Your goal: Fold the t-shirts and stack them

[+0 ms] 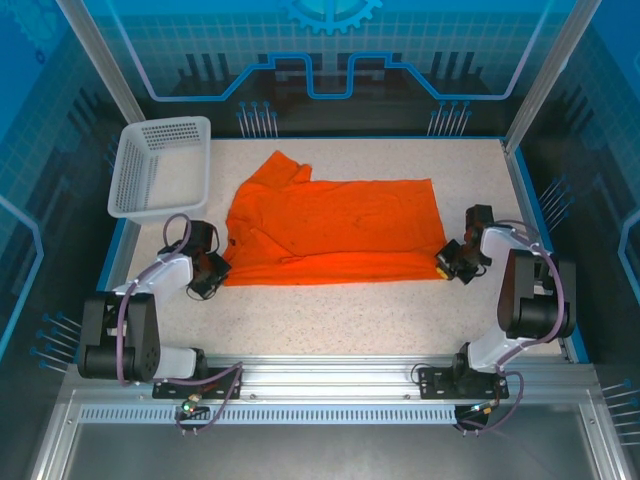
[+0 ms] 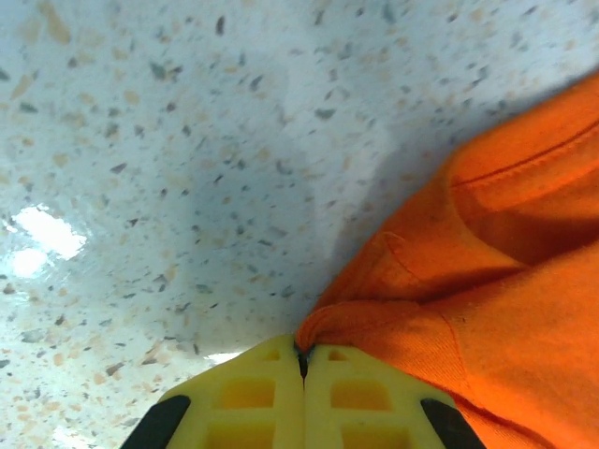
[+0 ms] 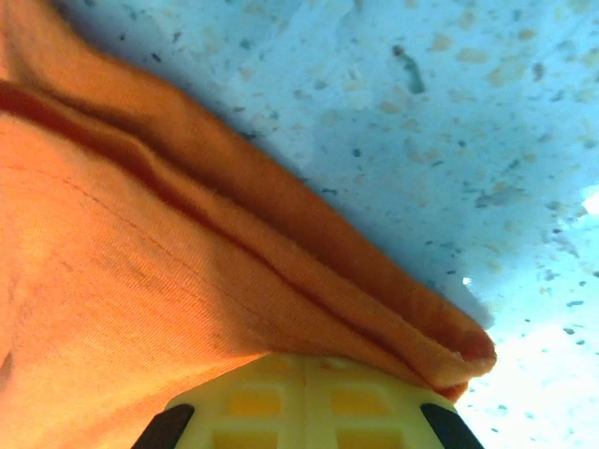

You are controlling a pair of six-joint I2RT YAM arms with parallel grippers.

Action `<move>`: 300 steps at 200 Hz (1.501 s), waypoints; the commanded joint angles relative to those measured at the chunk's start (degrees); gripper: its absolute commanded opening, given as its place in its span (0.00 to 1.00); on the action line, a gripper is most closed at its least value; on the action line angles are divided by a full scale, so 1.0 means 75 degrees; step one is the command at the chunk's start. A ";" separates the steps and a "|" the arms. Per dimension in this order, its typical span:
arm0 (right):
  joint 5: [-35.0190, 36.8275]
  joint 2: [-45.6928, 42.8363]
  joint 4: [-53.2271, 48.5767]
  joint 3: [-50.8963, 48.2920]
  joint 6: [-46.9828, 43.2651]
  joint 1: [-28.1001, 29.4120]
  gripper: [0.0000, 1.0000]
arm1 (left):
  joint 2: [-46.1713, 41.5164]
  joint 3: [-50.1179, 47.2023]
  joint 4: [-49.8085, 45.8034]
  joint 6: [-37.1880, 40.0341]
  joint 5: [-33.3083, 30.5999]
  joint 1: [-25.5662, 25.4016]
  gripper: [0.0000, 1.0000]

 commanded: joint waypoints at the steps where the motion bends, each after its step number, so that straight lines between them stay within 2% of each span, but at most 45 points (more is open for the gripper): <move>1: 0.0549 -0.0014 -0.0425 -0.0461 -0.0054 -0.0224 0.00 | -0.0201 -0.0249 -0.0288 -0.0024 -0.0299 0.0175 0.05; 24: 0.0329 -0.0121 -0.0400 -0.0554 -0.0142 -0.0230 0.00 | -0.0300 -0.0172 -0.0316 -0.0025 -0.0125 0.0181 0.18; 48: 0.0149 -0.0518 -0.0535 -0.0542 -0.0195 -0.0231 0.09 | -0.0605 0.0271 -0.0678 -0.0028 -0.0068 0.0182 0.42; 66: 0.0223 -0.1123 -0.0668 -0.0567 -0.0195 -0.0209 0.37 | -0.1033 0.0769 -0.1052 0.0092 -0.0089 0.0142 0.49; 77: 0.0426 -0.1569 -0.0798 -0.0565 -0.0184 -0.0184 0.46 | -0.1268 0.1109 -0.1290 0.0194 -0.0146 0.0024 0.50; 92: 0.0684 -0.2178 -0.0873 -0.0589 -0.0192 -0.0108 0.49 | -0.1450 0.1545 -0.1535 0.0319 -0.0258 -0.0322 0.51; 105: 0.0719 -0.2666 -0.0749 -0.0668 -0.0305 0.0065 0.54 | -0.1383 0.1823 -0.1597 0.0347 -0.0166 -0.0812 0.50; 120: 0.0600 -0.3044 -0.0445 -0.0705 -0.0405 0.0536 0.57 | -0.1114 0.2034 -0.1499 0.0308 -0.0011 -0.1624 0.45; 129: 0.0539 -0.3140 -0.0293 -0.0729 -0.0354 0.0986 0.56 | -0.0920 0.2052 -0.1253 0.0257 0.0109 -0.2074 0.41; 154: -0.0228 -0.2891 0.0640 -0.0760 -0.0181 0.2311 0.38 | -0.0272 0.1844 -0.0253 0.0038 0.0613 -0.2890 0.30; 179: -0.0051 -0.2012 0.1271 -0.0350 0.0130 0.3950 0.21 | 0.0598 0.1803 0.0401 0.0143 0.0866 -0.3112 0.25; 197: 0.0294 -0.1058 0.1266 0.0236 0.0232 0.4793 0.18 | 0.1094 0.1618 0.0803 0.0324 0.0630 -0.3095 0.24; 219: 0.0482 0.0045 0.1193 0.0805 0.0344 0.5235 0.16 | 0.1548 0.1374 0.1154 0.0479 0.0380 -0.3047 0.22; 240: 0.0547 0.0593 0.1281 0.0767 0.0602 0.5420 0.16 | 0.1672 0.0935 0.1470 0.0441 0.0335 -0.2995 0.21; 271: 0.0815 0.0674 0.1305 0.0373 0.0824 0.5752 0.17 | 0.1392 0.0238 0.1465 0.0419 0.0231 -0.2995 0.22; 300: 0.0986 0.0349 0.1513 -0.0585 0.1128 0.6036 0.18 | 0.0758 -0.0402 0.1332 0.0429 0.0187 -0.3006 0.23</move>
